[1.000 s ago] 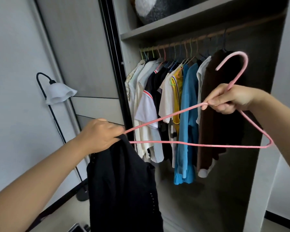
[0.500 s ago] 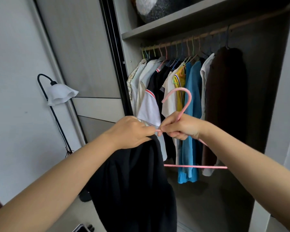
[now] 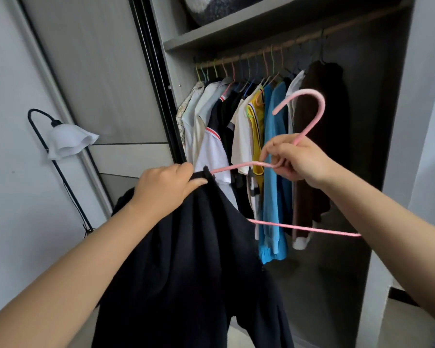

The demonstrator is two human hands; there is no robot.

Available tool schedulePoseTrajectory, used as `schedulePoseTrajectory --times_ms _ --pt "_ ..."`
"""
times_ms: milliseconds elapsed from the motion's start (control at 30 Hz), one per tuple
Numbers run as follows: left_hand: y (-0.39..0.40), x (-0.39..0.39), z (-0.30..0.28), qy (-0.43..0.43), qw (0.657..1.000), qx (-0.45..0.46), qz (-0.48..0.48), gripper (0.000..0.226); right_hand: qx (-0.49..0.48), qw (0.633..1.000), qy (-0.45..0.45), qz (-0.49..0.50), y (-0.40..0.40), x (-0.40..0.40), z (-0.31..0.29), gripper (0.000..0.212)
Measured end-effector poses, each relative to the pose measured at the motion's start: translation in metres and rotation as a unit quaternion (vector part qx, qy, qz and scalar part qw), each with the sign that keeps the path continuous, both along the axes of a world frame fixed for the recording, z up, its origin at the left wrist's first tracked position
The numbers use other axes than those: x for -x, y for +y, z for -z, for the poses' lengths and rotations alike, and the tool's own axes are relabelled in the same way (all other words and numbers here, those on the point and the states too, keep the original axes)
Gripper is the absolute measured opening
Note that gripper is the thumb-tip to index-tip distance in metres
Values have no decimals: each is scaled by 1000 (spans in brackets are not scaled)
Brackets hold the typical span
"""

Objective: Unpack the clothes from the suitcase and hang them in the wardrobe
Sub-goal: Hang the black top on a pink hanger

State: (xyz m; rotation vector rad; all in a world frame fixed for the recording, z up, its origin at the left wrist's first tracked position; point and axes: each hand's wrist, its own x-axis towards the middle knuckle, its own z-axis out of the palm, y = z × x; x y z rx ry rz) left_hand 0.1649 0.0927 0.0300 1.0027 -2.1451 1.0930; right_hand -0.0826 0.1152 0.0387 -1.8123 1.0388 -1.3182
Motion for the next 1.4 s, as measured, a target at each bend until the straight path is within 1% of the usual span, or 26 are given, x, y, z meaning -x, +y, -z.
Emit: schedulePoseTrajectory --times_ms 67,100,133,167,200,267,367,467,633,700,767,800,833,867,933,967,1000,1033,1067,1133,1167,1233,1267,1333,1367,1400 --pt "3 1 6 30 992 -114 40 52 26 998 45 23 -1 4 -9 35" --pt "5 3 9 64 972 -218 52 47 33 996 71 32 -3 4 -13 38" --pt "7 6 10 100 933 -341 63 45 38 994 93 40 -4 5 -17 42" --pt "9 8 9 123 896 -422 68 44 38 993 106 45 -6 6 -19 46" --pt "11 9 7 132 869 -472 67 44 32 993 105 47 -8 7 -20 50" --pt "16 14 0 139 838 -523 72 43 13 995 88 47 -12 4 -18 57" --pt "21 24 -8 133 818 -554 84 43 6 996 83 28 -13 -8 -6 65" --pt "28 39 -7 135 814 -555 101 44 10 996 89 28 -11 -22 5 66" --pt "32 49 -2 168 822 -536 95 46 50 991 83 89 -6 -25 11 59" --pt "30 46 -3 191 827 -523 70 47 110 979 78 151 -3 -24 14 51" --pt "26 39 -7 230 830 -506 45 47 198 946 104 233 5 -23 21 34" --pt "25 35 -10 246 834 -492 38 47 239 930 137 244 8 -24 25 29" --pt "26 33 -11 255 839 -480 32 47 250 926 177 219 12 -24 30 27" --pt "28 30 -14 260 845 -466 28 47 217 939 211 164 15 -29 37 29" --pt "32 31 -19 268 860 -434 28 47 97 963 247 38 19 -44 52 42" --pt "33 32 -22 272 866 -417 27 47 66 970 232 3 18 -51 60 40" --pt "35 32 -25 282 871 -401 25 47 62 978 198 -4 18 -59 66 29" --pt "34 32 -27 294 873 -388 18 48 60 986 154 3 19 -64 69 14" --pt "33 29 -29 307 874 -376 11 48 66 991 112 22 20 -68 69 12" --pt "29 22 -31 328 875 -358 -2 49 77 995 39 45 21 -68 66 34" --pt "28 19 -32 337 874 -350 -3 49 66 997 13 35 23 -66 62 37" --pt "26 11 -34 359 873 -329 7 49 15 999 -8 -47 23 -61 56 33" --pt "26 9 -34 372 872 -317 15 49 -31 994 7 -109 22 -60 54 29" --pt "25 8 -34 396 870 -292 27 49 -130 966 100 -201 20 -58 56 18" --pt "26 8 -33 403 870 -281 31 49 -144 949 173 -219 18 -58 58 15" --pt "26 7 -32 409 871 -270 37 49 -121 936 249 -218 16 -55 58 15"
